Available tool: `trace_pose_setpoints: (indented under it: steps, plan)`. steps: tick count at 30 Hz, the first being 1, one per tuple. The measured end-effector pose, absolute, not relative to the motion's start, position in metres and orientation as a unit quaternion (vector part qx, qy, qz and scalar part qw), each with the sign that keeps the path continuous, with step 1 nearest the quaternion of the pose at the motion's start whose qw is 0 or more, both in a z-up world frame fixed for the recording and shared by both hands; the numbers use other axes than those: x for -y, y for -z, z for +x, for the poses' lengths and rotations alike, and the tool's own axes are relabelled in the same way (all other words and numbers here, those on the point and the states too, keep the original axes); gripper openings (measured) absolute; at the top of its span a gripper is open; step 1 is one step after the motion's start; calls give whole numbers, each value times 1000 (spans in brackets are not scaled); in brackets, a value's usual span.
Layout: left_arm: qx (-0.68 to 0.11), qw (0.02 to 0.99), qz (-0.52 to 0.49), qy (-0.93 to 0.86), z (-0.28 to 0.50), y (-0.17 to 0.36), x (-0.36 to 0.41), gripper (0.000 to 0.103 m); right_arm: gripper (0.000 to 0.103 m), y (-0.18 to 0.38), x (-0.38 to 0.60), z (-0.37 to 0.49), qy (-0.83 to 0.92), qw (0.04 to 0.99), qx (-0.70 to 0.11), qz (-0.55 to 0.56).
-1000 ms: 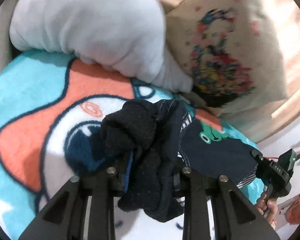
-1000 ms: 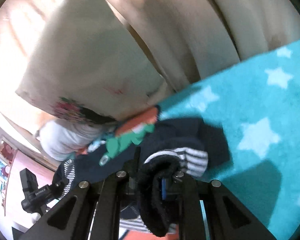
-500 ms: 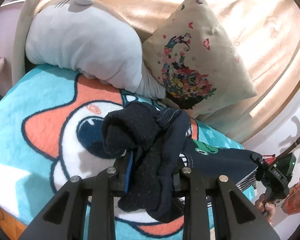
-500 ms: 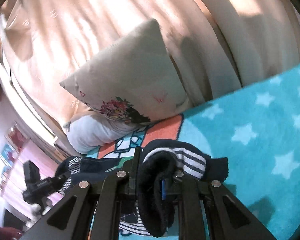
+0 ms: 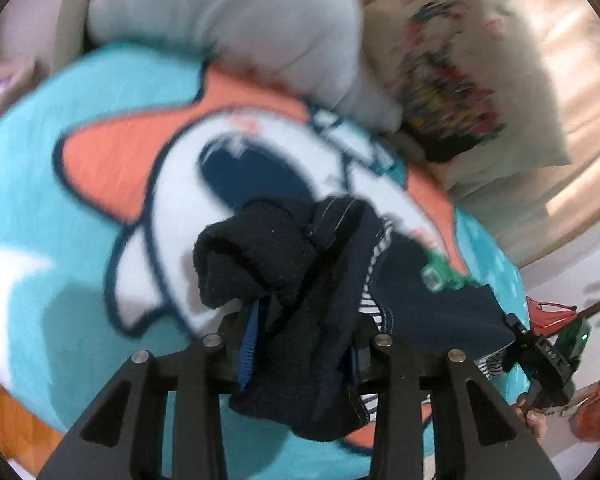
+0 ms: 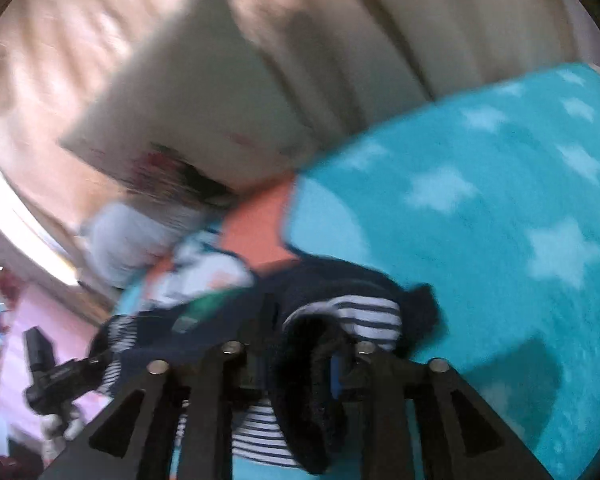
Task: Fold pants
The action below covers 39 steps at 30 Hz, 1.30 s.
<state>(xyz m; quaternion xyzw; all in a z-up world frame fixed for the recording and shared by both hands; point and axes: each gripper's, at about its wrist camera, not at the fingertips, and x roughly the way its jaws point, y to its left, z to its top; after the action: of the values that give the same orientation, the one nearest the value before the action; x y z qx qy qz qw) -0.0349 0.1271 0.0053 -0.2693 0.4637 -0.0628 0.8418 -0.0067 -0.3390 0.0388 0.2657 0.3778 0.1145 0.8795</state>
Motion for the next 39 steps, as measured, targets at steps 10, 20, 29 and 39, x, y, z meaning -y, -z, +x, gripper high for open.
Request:
trace_pose_setpoints:
  steps: [10,20,29,39]
  plan:
    - [-399,869,-279,88,-68,-36,-157,41,44,-43,384,-35,-73,877,-336,336]
    - [-420,862,-259,119,-78,-36,-128,50,57,-64,336,-64,-118,898,-306,292]
    - [-415,860,-262,138,-94,-36,-122,50,57,-34,305,-60,-186,859,-366,306]
    - [-399,841,-305,201,-103,-38,-117,51,59,-13,279,-28,-227,811,-414,346]
